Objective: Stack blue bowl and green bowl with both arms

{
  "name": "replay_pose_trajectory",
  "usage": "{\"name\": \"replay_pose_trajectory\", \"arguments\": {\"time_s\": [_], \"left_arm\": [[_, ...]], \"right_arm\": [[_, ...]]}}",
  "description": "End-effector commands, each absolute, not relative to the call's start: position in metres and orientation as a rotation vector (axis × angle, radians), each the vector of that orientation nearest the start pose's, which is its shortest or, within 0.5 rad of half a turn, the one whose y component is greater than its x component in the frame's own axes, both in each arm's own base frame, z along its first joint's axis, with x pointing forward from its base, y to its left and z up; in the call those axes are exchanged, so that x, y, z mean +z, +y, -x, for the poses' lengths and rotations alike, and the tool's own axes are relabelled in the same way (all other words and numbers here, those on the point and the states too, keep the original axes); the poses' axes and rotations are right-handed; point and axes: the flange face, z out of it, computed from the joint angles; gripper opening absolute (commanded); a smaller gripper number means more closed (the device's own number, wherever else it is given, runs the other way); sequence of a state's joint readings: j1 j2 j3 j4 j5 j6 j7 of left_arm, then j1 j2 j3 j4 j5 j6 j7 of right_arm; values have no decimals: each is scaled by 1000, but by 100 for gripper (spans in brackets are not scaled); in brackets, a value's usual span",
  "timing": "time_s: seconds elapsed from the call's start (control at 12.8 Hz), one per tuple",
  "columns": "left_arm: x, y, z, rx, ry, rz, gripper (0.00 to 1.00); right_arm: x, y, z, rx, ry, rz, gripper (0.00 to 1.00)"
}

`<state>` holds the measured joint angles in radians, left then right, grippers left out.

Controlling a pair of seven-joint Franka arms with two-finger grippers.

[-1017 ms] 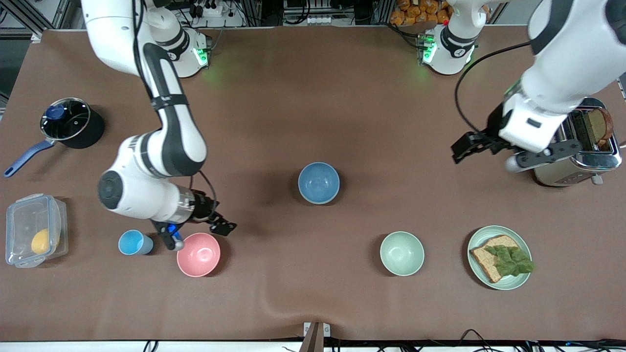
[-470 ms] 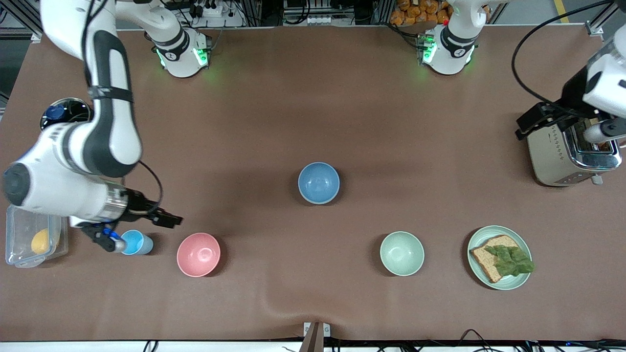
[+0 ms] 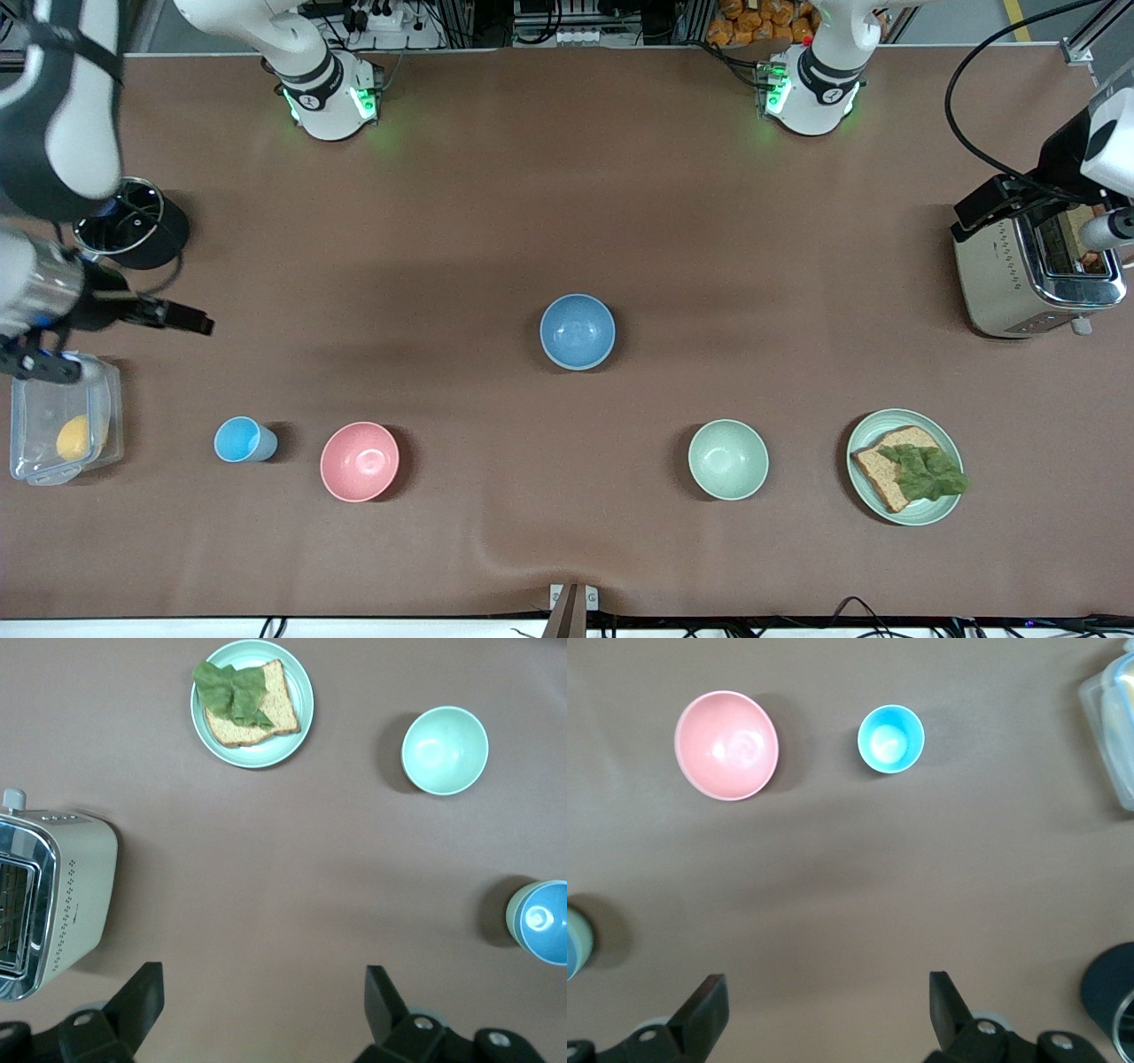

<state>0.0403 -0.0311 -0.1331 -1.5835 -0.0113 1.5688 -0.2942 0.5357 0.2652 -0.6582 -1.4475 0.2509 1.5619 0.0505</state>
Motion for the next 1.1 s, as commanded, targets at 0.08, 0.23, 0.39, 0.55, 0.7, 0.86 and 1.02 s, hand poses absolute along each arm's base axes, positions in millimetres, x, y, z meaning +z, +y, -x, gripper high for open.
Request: {"name": "replay_pose_trajectory", "arguments": {"time_s": [0.08, 0.23, 0.39, 0.55, 0.7, 0.86, 1.02], "left_arm": [[643, -52, -529, 1, -310, 3128, 100], [642, -50, -528, 17, -298, 3126, 100], [642, -60, -523, 47, -267, 3113, 100], [640, -65, -519, 86, -207, 3110, 100], [640, -65, -518, 95, -123, 3117, 100], [645, -67, -517, 80, -116, 3116, 100], [648, -66, -516, 71, -107, 3118, 100]], "right_arm": [[609, -20, -569, 89, 173, 3050, 100], [629, -20, -545, 52, 150, 3070, 100], [638, -27, -525, 34, 164, 3078, 100], [639, -32, -523, 33, 179, 3081, 100], [639, -34, -524, 46, 235, 3096, 100], [640, -20, -525, 51, 211, 3177, 100], [638, -26, -525, 60, 181, 3176, 100]]}}
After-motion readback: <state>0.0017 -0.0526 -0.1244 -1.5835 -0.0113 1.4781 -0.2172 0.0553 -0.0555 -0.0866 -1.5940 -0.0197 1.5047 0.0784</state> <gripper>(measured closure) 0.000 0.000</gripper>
